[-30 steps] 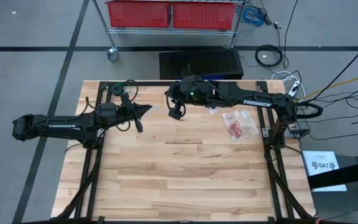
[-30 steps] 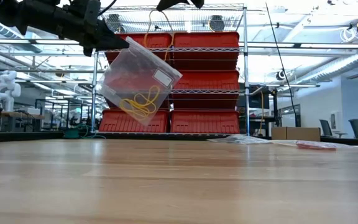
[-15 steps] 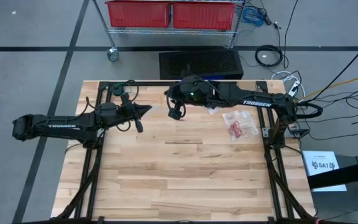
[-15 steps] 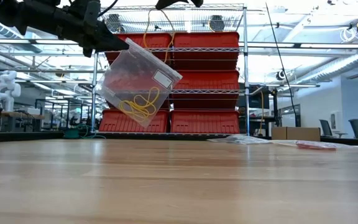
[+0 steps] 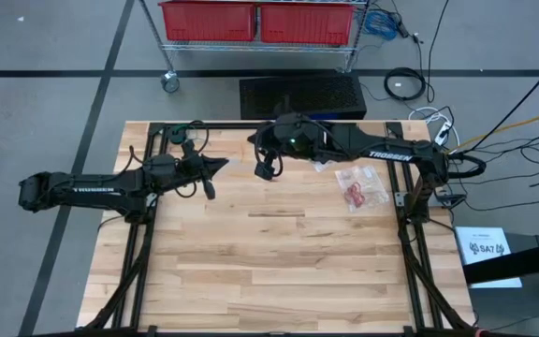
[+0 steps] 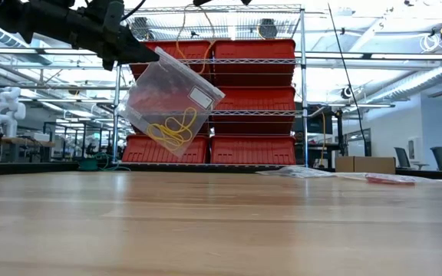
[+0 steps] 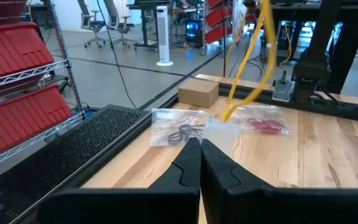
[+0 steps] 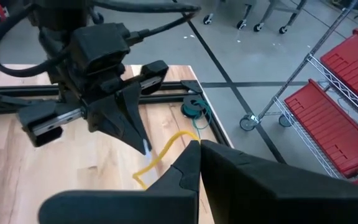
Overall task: Sort rubber bands
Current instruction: Put the yellow rubber band into the zip bag
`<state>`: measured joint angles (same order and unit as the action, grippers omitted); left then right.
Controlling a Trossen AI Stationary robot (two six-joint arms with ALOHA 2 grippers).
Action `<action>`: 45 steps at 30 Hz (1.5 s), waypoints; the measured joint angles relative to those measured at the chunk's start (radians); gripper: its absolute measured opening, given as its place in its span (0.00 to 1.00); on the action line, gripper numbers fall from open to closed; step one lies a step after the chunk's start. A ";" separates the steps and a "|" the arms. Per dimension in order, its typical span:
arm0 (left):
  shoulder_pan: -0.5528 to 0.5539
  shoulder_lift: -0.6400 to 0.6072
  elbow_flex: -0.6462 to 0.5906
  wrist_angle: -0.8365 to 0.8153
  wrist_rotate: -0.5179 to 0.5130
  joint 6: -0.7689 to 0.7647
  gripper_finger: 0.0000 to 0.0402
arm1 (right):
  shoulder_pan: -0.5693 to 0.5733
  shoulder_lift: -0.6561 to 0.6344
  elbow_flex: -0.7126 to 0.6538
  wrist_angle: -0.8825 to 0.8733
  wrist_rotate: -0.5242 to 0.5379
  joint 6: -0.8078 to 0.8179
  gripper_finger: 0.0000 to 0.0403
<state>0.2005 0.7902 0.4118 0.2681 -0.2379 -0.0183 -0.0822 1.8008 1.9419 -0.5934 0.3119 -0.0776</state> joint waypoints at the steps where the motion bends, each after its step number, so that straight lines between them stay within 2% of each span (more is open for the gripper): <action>1: 0.000 0.000 0.000 0.001 0.000 0.000 0.00 | 0.001 0.000 0.000 0.000 0.000 0.000 0.00; 14: 0.000 0.000 0.000 0.003 0.000 -0.001 0.00 | 0.002 0.007 0.000 -0.016 0.000 0.014 0.00; 29: 0.000 0.000 0.000 0.003 0.000 -0.001 0.00 | 0.005 0.079 -0.001 -0.070 0.001 0.040 0.00; 31: 0.000 0.000 0.000 0.003 0.000 -0.001 0.00 | 0.006 0.083 -0.001 -0.080 0.025 0.039 0.00; 36: 0.000 0.000 0.000 0.002 0.000 -0.001 0.00 | 0.005 0.080 -0.001 -0.096 0.167 0.014 0.00; 45: 0.000 0.000 0.000 0.002 0.000 -0.001 0.00 | 0.006 0.077 -0.001 -0.102 0.190 0.010 0.00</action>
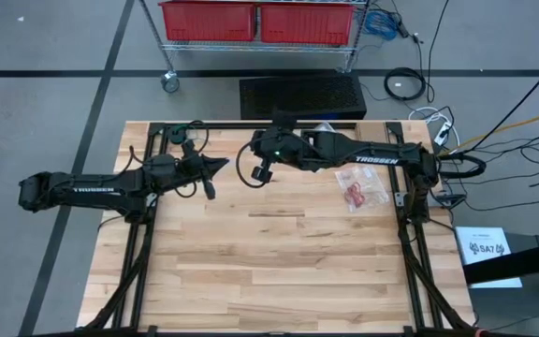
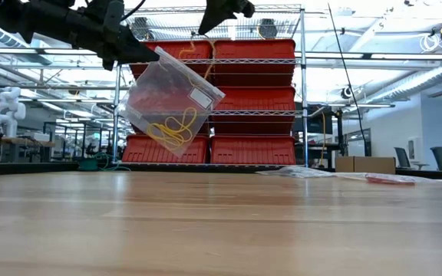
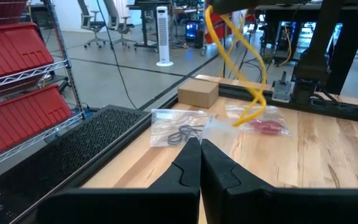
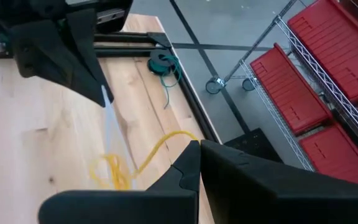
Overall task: Sort rubber bands
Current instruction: Put the yellow rubber band into the zip bag
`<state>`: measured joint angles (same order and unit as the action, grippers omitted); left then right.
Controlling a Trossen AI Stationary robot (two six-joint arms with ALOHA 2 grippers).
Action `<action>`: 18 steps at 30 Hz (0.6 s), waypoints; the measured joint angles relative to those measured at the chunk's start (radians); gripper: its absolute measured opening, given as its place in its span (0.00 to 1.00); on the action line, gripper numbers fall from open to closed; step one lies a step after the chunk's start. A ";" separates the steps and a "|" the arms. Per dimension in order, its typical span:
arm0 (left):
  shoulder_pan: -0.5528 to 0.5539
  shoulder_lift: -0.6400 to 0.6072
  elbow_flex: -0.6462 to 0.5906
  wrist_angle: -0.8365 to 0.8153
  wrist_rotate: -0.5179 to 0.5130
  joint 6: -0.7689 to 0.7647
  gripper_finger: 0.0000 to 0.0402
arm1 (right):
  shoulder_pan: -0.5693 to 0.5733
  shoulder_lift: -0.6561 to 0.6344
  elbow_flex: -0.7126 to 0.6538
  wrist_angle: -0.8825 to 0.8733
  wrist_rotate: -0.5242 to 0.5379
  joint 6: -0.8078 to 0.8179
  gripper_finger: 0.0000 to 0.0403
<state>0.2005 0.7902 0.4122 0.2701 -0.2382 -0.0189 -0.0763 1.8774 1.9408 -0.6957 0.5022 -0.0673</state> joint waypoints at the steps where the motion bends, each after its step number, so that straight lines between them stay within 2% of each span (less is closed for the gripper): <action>1: 0.000 0.000 0.000 0.001 0.000 0.000 0.00 | 0.000 0.000 0.000 -0.004 0.000 0.003 0.00; 7: 0.000 0.000 0.000 0.001 0.000 0.000 0.00 | -0.001 0.000 0.000 -0.017 0.044 0.006 0.00; 12: 0.000 0.000 0.000 0.001 0.000 0.000 0.00 | -0.001 0.000 0.000 -0.014 0.041 0.006 0.00; 18: 0.000 0.000 0.000 0.008 0.000 0.000 0.00 | 0.000 0.023 0.001 -0.002 -0.040 0.000 0.00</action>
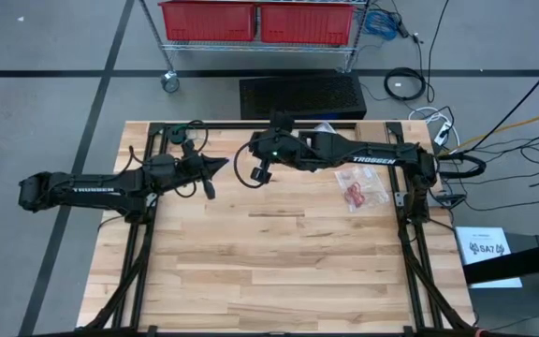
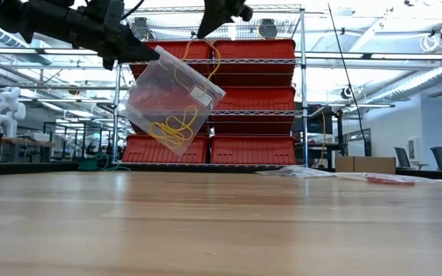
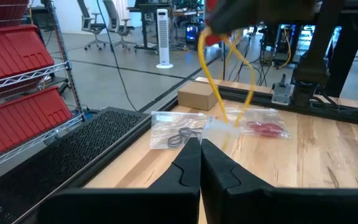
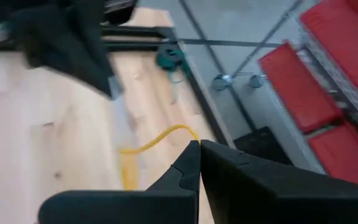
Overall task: Sort rubber bands
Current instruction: Put the yellow rubber band into the zip bag
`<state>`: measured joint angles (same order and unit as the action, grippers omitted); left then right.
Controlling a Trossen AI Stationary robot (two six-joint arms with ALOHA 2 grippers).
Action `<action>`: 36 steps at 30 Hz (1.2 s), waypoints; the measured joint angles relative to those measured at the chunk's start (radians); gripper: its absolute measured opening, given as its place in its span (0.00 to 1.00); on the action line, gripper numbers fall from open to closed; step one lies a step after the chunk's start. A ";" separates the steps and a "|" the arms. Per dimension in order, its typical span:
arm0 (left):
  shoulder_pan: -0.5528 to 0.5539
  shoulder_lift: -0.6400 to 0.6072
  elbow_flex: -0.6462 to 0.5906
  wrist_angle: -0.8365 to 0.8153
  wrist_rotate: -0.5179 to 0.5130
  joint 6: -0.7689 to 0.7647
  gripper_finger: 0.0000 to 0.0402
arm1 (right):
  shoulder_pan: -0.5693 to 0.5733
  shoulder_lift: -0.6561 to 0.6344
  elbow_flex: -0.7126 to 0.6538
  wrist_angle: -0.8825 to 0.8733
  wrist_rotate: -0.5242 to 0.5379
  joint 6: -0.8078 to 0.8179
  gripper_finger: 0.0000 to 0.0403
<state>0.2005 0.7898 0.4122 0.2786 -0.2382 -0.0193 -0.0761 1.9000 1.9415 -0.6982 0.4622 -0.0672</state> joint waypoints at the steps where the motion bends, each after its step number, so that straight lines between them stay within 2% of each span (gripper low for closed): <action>1: 0.000 0.000 0.000 -0.001 0.000 0.000 0.00 | 0.000 0.006 -0.001 -0.004 -0.021 -0.004 0.00; 9: 0.000 0.000 0.000 -0.003 0.000 -0.001 0.00 | 0.012 0.047 0.000 0.043 -0.158 -0.038 0.00; 16: 0.000 0.000 0.000 -0.002 0.000 -0.001 0.00 | 0.008 0.076 0.000 0.037 -0.202 -0.049 0.00; 24: 0.000 0.000 0.000 -0.002 0.013 -0.002 0.00 | -0.025 0.080 -0.001 0.027 -0.208 -0.065 0.00; 29: 0.000 0.000 0.000 -0.003 0.015 -0.002 0.00 | -0.044 0.088 0.000 0.024 -0.302 -0.071 0.00; 36: 0.000 0.000 0.000 -0.003 0.018 -0.002 0.00 | -0.033 0.090 0.000 0.028 -0.312 -0.075 0.00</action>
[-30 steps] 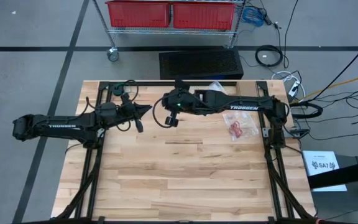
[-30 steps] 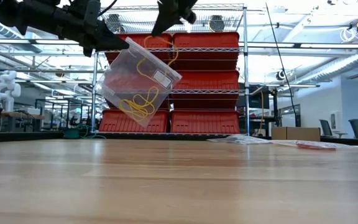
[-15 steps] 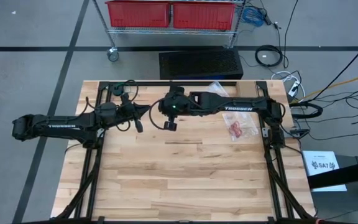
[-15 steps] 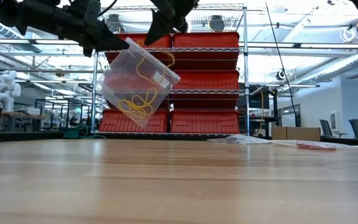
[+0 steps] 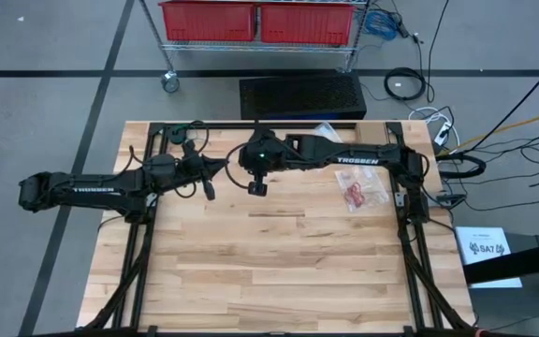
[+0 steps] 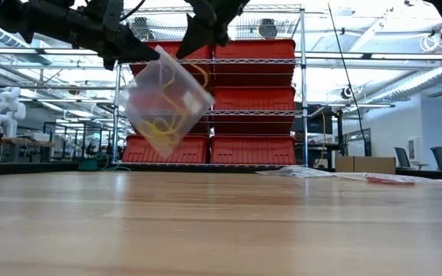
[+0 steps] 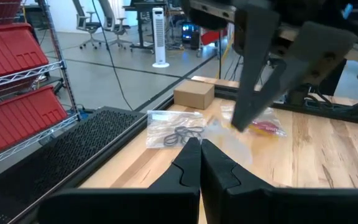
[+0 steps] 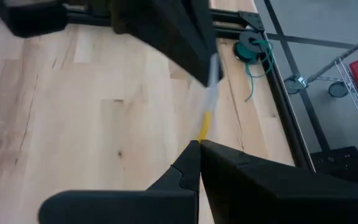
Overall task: Sort rubber bands
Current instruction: Put the yellow rubber band into the zip bag
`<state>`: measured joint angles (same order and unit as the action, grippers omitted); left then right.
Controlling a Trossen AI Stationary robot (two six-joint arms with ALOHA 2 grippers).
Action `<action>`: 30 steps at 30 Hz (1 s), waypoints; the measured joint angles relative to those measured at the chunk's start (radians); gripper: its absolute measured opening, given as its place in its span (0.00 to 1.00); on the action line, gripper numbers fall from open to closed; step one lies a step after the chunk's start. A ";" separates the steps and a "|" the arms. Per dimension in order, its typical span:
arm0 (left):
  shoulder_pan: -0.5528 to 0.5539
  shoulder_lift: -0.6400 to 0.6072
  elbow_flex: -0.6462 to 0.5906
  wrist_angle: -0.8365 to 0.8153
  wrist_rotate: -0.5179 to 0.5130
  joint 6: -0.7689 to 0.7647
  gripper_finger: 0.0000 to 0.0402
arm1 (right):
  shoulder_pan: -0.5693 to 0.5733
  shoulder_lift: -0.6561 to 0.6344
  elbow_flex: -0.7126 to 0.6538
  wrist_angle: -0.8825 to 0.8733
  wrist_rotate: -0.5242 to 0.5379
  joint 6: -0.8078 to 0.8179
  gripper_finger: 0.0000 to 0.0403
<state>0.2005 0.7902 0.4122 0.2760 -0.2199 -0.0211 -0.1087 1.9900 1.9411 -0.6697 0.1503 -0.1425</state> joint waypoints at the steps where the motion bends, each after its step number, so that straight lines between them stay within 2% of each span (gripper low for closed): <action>1: 0.000 0.000 0.000 0.000 0.000 0.000 0.00 | 0.000 0.000 0.000 -0.001 -0.001 0.000 0.00; 11: 0.000 0.000 0.000 -0.001 0.000 -0.001 0.00 | -0.013 0.024 0.000 0.000 -0.002 -0.004 0.00; 21: 0.000 0.000 0.000 0.000 0.000 -0.011 0.00 | -0.042 0.060 0.000 0.071 -0.053 -0.006 0.01; 25: 0.000 0.000 0.000 -0.001 0.000 -0.016 0.00 | -0.042 0.060 0.000 0.068 -0.053 -0.008 0.09; 30: 0.000 0.000 0.000 -0.001 0.001 -0.017 0.00 | -0.042 0.050 0.000 0.067 -0.052 -0.008 0.24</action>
<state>0.2005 0.7898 0.4122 0.2747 -0.2192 -0.0383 -0.1509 2.0404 1.9411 -0.6032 0.0978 -0.1501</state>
